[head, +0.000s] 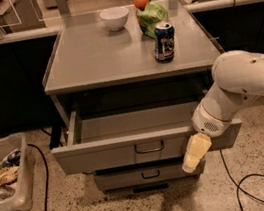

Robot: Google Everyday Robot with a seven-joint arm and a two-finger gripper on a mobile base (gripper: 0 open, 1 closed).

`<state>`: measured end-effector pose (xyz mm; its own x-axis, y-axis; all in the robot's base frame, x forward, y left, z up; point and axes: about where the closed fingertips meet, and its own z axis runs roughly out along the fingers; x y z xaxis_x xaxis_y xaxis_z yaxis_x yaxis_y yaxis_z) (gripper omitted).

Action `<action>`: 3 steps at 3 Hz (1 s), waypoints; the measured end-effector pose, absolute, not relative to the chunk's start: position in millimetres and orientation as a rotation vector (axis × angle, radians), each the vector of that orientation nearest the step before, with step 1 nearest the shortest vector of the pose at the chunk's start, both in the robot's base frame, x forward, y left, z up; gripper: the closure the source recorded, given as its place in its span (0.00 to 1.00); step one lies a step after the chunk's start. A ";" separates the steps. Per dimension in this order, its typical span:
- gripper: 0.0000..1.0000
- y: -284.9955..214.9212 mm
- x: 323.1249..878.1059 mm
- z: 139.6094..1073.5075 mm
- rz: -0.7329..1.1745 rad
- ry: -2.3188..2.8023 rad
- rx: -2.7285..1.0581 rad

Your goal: Open top drawer

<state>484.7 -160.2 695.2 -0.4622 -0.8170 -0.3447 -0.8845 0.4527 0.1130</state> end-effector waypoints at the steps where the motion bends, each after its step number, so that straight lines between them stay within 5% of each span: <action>1: 0.00 -148.7 483.6 682.5 0.452 2.468 -1.499; 3: 0.00 -140.7 472.0 671.5 0.489 2.477 -1.550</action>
Offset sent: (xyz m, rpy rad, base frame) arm -0.0256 0.0309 -0.0493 0.0117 0.1153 0.1020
